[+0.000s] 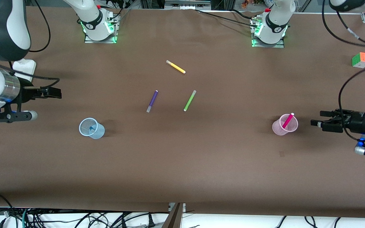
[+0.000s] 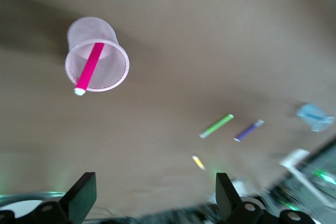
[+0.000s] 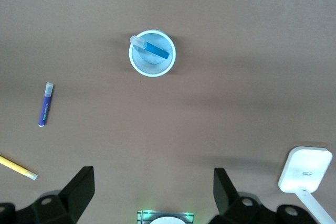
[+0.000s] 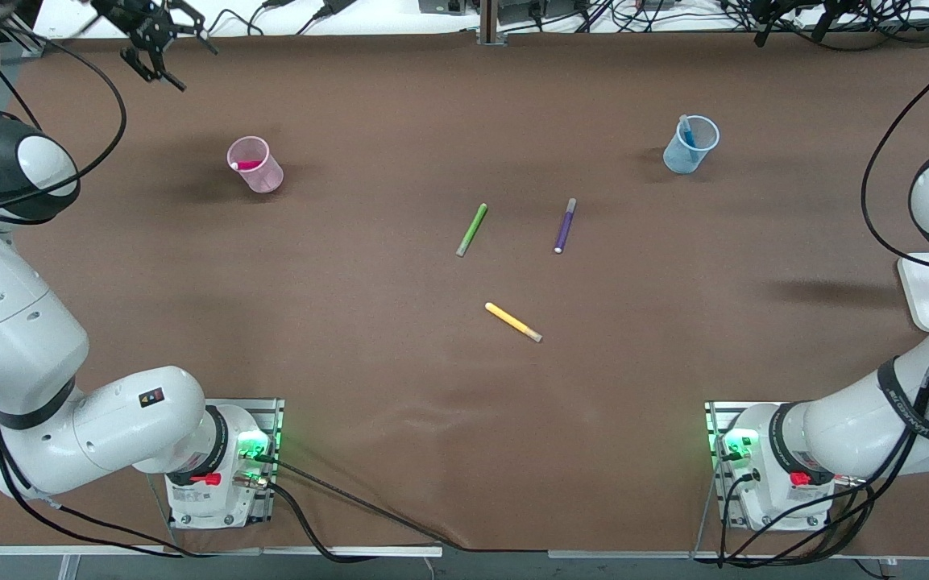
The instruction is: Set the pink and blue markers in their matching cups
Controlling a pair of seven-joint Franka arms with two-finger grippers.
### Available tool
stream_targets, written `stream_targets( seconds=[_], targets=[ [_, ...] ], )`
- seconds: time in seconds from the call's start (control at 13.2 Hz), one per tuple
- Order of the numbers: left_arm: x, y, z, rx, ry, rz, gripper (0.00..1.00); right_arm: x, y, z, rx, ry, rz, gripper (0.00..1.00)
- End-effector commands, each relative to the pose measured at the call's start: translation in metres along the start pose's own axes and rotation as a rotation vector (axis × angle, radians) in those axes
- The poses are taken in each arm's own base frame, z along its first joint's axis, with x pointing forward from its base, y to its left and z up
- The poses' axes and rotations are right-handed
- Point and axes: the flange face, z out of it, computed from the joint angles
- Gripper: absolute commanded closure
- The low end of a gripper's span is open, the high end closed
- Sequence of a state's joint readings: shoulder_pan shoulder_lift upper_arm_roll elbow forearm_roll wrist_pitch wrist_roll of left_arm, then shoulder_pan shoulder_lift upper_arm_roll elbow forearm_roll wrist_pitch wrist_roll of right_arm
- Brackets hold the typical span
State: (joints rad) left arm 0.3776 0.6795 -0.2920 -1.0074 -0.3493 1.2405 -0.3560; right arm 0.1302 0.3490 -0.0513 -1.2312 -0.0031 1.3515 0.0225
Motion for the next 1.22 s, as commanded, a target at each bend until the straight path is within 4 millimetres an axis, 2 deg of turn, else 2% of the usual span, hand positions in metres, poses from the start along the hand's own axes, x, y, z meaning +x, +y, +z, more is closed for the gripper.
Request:
stream_targets(
  seconds=[0.0,0.15,0.3,0.38,0.53,0.76,0.84,0.91,1.06,1.14],
  targets=[
    [-0.081,0.07,-0.026,0.186,0.143,0.062,0.0,-0.046,0.021,-0.027,0.002,0.045,0.033,0.0],
    [-0.115,0.101,-0.027,0.284,0.209,0.103,0.0,-0.064,0.031,-0.043,0.01,0.077,0.048,0.0],
    [-0.132,0.132,-0.011,0.395,0.252,0.146,0.0,-0.083,0.044,-0.038,0.015,0.066,0.072,0.0],
    [-0.135,0.143,-0.003,0.417,0.261,0.167,0.0,-0.088,0.044,-0.036,0.016,0.067,0.071,0.0],
    [-0.138,0.16,0.01,0.423,0.276,0.194,0.0,-0.08,0.043,-0.033,0.016,0.056,0.067,0.0],
    [-0.138,0.152,0.013,0.433,0.264,0.192,0.0,-0.078,0.037,-0.033,0.011,0.06,0.057,0.0],
    [-0.137,0.142,0.012,0.433,0.275,0.18,0.0,-0.078,0.037,-0.033,0.011,0.06,0.057,0.0],
    [-0.136,0.121,0.016,0.436,0.29,0.182,0.0,-0.075,0.037,-0.03,0.009,0.055,0.057,0.0],
    [-0.156,0.089,0.042,0.454,0.363,0.299,0.0,-0.073,0.039,-0.032,0.009,0.057,0.059,0.0],
    [-0.163,0.081,0.055,0.458,0.399,0.308,0.0,-0.071,0.039,-0.031,0.009,0.055,0.059,0.0]
  ],
)
